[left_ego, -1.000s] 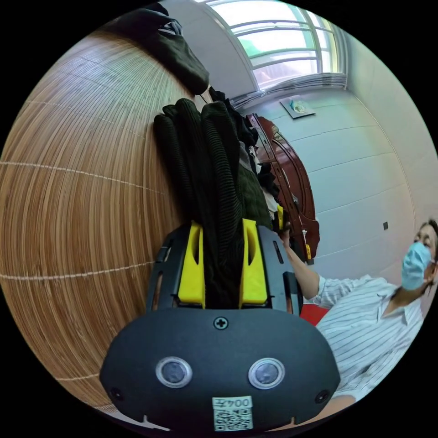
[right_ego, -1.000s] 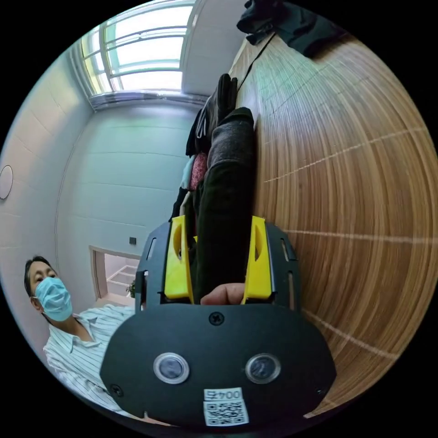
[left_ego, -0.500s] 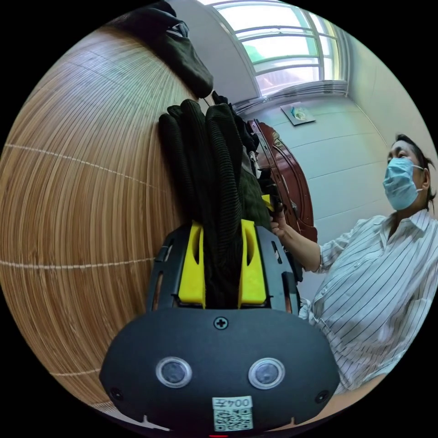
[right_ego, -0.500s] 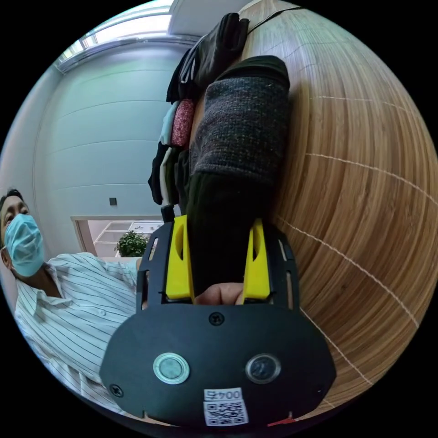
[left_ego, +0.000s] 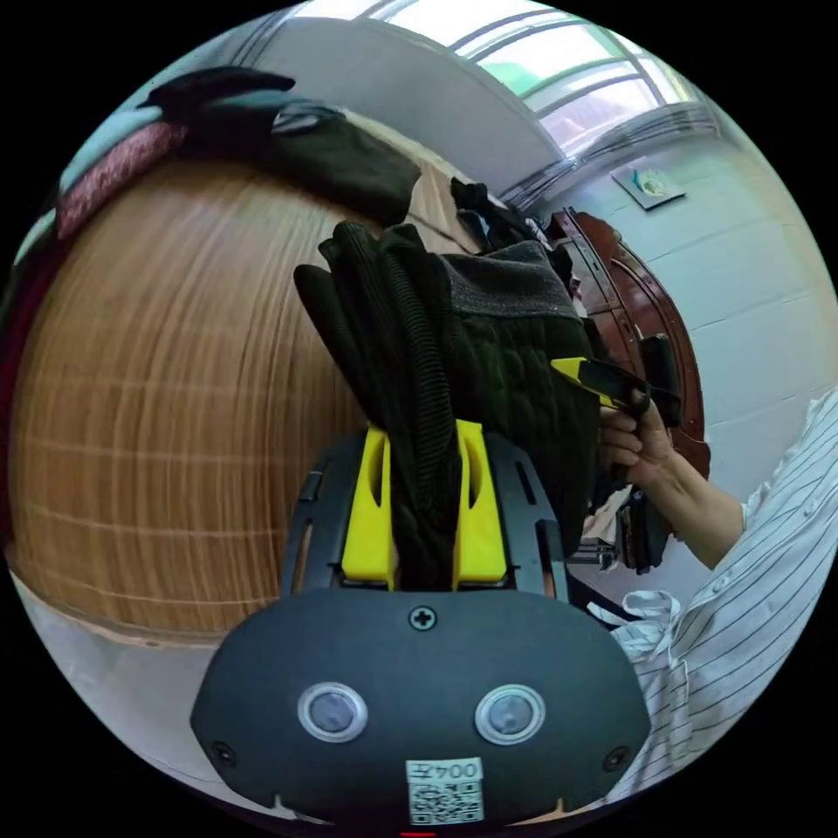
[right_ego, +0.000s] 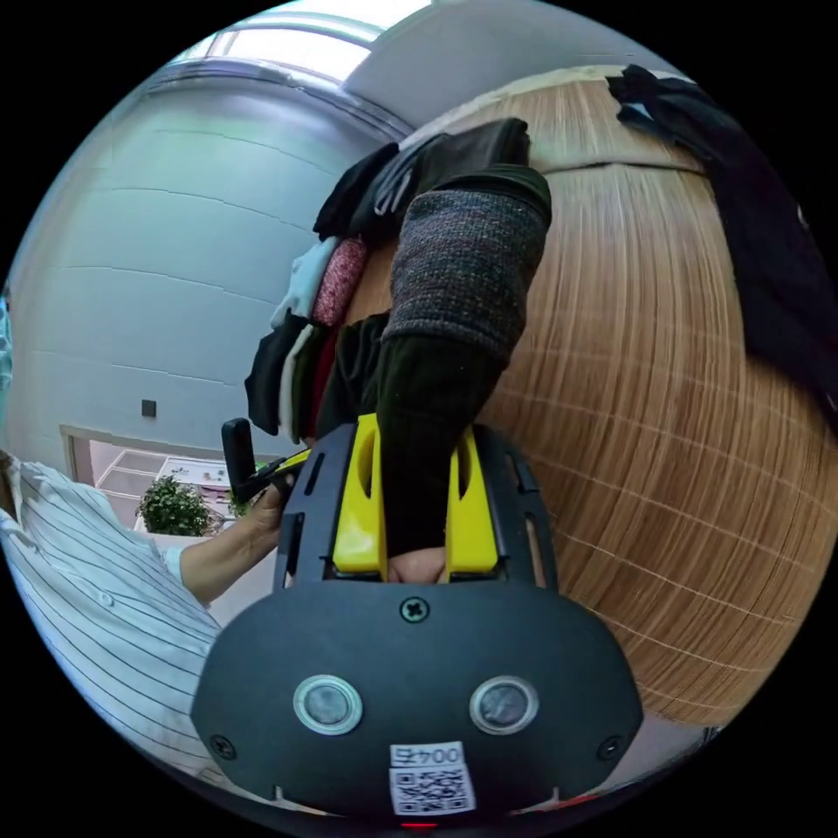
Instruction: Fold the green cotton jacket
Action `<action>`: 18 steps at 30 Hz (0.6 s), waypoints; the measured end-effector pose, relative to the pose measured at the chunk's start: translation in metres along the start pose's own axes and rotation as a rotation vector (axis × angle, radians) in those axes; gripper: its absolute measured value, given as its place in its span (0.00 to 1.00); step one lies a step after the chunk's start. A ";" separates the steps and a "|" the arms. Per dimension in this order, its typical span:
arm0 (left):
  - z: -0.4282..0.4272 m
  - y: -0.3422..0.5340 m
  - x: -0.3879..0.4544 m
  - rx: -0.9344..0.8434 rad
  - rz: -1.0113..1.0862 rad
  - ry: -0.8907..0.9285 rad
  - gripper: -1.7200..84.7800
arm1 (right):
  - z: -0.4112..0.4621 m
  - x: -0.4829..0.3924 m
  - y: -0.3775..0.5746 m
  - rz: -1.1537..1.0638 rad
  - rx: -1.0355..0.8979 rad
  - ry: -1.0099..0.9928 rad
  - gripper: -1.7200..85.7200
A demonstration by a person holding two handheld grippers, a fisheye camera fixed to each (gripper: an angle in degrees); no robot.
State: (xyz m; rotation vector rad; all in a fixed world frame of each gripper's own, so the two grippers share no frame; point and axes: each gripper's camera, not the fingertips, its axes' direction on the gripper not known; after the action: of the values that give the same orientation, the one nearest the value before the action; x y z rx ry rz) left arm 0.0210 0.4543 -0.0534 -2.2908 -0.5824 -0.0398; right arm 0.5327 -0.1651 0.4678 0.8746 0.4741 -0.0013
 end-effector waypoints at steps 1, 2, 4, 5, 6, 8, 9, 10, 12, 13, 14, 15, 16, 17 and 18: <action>-0.009 -0.018 0.016 0.034 0.031 -0.025 0.15 | -0.007 -0.003 -0.014 -0.016 0.036 -0.005 0.15; -0.017 -0.040 0.029 0.068 0.072 -0.045 0.15 | -0.014 -0.005 -0.030 -0.036 0.079 -0.008 0.15; -0.026 -0.084 0.044 0.110 0.150 -0.070 0.15 | -0.023 -0.006 -0.061 -0.066 0.145 -0.016 0.15; -0.030 -0.119 0.050 0.125 0.204 -0.077 0.15 | -0.027 -0.004 -0.084 -0.089 0.188 -0.021 0.15; -0.031 -0.138 0.052 0.134 0.229 -0.081 0.15 | -0.028 -0.002 -0.097 -0.098 0.209 -0.024 0.15; -0.033 -0.217 0.058 0.159 0.326 -0.107 0.16 | -0.030 0.012 -0.153 -0.109 0.293 -0.049 0.15; -0.033 -0.236 0.060 0.167 0.356 -0.123 0.16 | -0.029 0.016 -0.168 -0.114 0.311 -0.052 0.15; -0.031 -0.274 0.063 0.179 0.416 -0.153 0.16 | -0.027 0.024 -0.197 -0.115 0.344 -0.058 0.15; -0.027 -0.328 0.059 0.195 0.453 -0.174 0.15 | -0.021 0.037 -0.241 -0.113 0.383 -0.067 0.15; -0.023 -0.362 0.054 0.196 0.472 -0.187 0.15 | -0.016 0.045 -0.269 -0.109 0.404 -0.070 0.15; -0.018 -0.393 0.048 0.197 0.481 -0.200 0.15 | -0.009 0.055 -0.295 -0.103 0.419 -0.075 0.15; -0.015 -0.408 0.044 0.196 0.486 -0.204 0.15 | -0.006 0.059 -0.307 -0.096 0.426 -0.076 0.15; -0.007 -0.436 0.036 0.184 0.495 -0.211 0.15 | 0.002 0.068 -0.329 -0.089 0.438 -0.068 0.15; 0.001 -0.461 0.026 0.165 0.499 -0.225 0.15 | 0.012 0.076 -0.350 -0.091 0.433 -0.051 0.15; 0.006 -0.473 0.019 0.152 0.496 -0.235 0.15 | 0.018 0.082 -0.361 -0.085 0.424 -0.051 0.16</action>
State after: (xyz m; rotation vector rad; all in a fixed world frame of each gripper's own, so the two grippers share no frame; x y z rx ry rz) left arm -0.1616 0.7543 0.2643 -2.2426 -0.1124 0.5010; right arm 0.5442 -0.3965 0.1789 1.2662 0.4702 -0.2080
